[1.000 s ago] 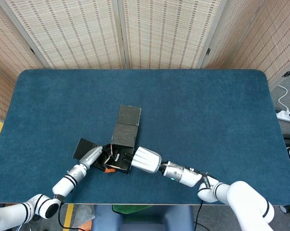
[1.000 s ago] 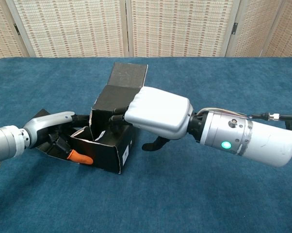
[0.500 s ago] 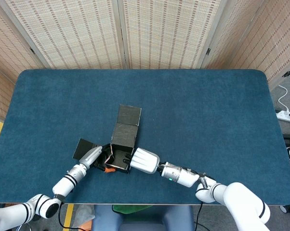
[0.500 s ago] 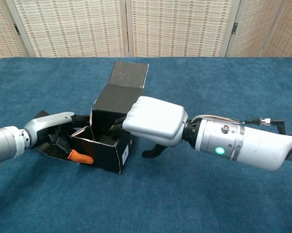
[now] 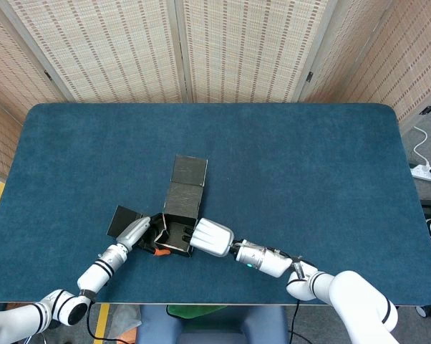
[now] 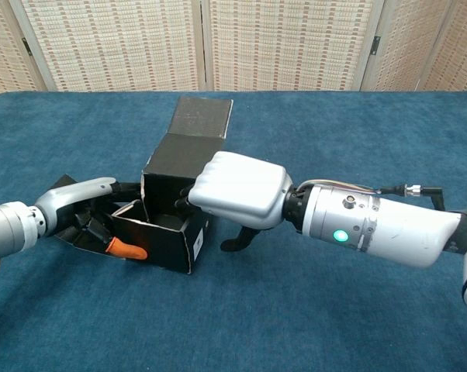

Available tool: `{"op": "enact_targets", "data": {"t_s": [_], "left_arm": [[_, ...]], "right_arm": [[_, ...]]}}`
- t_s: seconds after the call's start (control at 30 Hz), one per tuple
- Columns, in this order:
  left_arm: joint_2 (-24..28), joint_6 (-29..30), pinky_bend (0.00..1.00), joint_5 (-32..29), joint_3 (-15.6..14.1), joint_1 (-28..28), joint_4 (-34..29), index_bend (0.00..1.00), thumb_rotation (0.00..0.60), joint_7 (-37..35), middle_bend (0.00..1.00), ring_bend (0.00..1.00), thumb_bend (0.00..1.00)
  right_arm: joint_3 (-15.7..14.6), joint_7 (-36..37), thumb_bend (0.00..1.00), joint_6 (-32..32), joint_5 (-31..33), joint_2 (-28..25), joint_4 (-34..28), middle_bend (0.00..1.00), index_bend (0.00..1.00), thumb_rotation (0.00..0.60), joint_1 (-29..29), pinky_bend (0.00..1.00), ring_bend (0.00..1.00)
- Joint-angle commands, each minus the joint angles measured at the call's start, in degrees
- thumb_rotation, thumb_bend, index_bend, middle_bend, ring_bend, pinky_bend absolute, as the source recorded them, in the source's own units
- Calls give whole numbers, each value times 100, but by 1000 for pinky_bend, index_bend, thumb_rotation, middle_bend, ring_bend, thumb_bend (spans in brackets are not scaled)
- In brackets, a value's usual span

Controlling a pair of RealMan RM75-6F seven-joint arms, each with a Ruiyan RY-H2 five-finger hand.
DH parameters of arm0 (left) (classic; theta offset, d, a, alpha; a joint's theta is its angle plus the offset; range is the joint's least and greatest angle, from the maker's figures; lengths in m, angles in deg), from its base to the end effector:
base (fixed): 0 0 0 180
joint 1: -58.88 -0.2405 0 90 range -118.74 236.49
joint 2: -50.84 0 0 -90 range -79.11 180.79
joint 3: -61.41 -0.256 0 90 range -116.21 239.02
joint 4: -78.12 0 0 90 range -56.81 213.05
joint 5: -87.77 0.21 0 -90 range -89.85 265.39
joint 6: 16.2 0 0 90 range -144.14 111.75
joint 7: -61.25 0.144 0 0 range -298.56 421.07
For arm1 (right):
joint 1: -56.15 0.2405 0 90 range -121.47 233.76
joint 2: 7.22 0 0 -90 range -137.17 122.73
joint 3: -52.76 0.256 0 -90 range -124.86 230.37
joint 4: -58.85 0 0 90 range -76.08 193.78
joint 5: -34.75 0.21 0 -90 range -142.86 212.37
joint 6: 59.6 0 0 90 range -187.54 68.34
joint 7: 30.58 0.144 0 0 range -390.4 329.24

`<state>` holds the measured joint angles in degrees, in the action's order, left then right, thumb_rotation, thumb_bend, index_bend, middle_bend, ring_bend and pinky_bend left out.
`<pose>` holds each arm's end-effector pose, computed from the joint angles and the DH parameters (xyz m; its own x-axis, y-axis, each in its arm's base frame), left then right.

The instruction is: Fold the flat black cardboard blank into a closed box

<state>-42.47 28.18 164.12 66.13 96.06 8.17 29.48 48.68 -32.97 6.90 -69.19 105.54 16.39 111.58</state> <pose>-0.2208 0.3194 -0.0581 -0.1231 0.5957 0.7937 0.9814 -0.0456 0.1865 -0.0859 -0.3245 -0.1226 0.6341 0.1931 0.7488 -0.2298 -0.8775 0.4209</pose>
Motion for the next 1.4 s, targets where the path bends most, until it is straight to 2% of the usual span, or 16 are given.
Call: {"op": "enact_targets", "data": {"t_s": [0.03,0.17,0.23,0.27,0.3,0.33,0.4,0.47,0.57,0.83,0.9,1.0,1.17,1.3,1.4], "left_arm": [[-15,6,821,-23,13,-13,19,398,600,33,445,604,194],[-26,33,815,-46,33,-31,23,394,600,111,442,604,194],[8,41,803,-35,33,-37,-29,366,600,137,432,599,194],[28,55,789,-22,32,-41,-61,329,600,152,415,579,194],[56,88,779,4,27,-51,-112,305,600,175,399,557,194],[79,112,756,27,19,-59,-152,266,600,199,368,510,193],[130,156,689,82,-4,-65,-229,194,600,276,291,395,192],[173,233,599,132,-23,-80,-310,137,600,397,204,278,192],[218,359,506,171,-37,-111,-417,101,600,607,141,188,193],[356,495,339,112,-53,-162,-689,27,600,1124,26,39,195],[453,575,304,143,-66,-188,-800,6,600,1254,4,8,194],[647,729,246,217,-113,-255,-996,0,600,1450,0,0,194],[940,1050,204,297,-143,-424,-1312,0,600,1543,0,0,194],[1152,1285,196,347,-118,-552,-1502,0,600,1396,0,0,195],[1292,1485,192,412,-91,-646,-1610,0,600,1268,0,0,195]], "right_arm": [[9,2,138,30,-6,19,65,1000,939,600,-5,1000,828],[9,23,138,113,-36,19,142,995,949,600,-4,1000,829],[-1,72,137,180,-72,3,207,924,938,600,7,1000,817],[-2,107,137,199,-80,-3,236,844,899,600,14,1000,807],[-1,163,137,214,-83,-10,269,728,810,600,24,1000,796],[3,211,137,219,-82,-15,289,663,743,600,34,1000,791],[26,300,126,212,-63,-16,319,478,542,600,60,1000,781],[55,373,101,205,-49,-8,353,360,398,600,99,1000,774],[80,422,62,182,-39,16,424,271,253,600,151,1000,769],[144,521,24,257,32,-24,383,135,47,600,157,1000,738],[189,546,21,375,108,-143,153,81,5,600,56,1000,711],[308,559,19,544,357,-427,-445,43,0,600,-222,1000,683],[481,501,19,536,1078,-1006,-1929,33,0,600,-865,1000,650],[568,712,15,355,1888,-1251,-2971,31,0,600,-1413,1000,640],[632,1023,2,-99,2576,-1337,-3477,8,0,600,-1662,1000,629]]}}
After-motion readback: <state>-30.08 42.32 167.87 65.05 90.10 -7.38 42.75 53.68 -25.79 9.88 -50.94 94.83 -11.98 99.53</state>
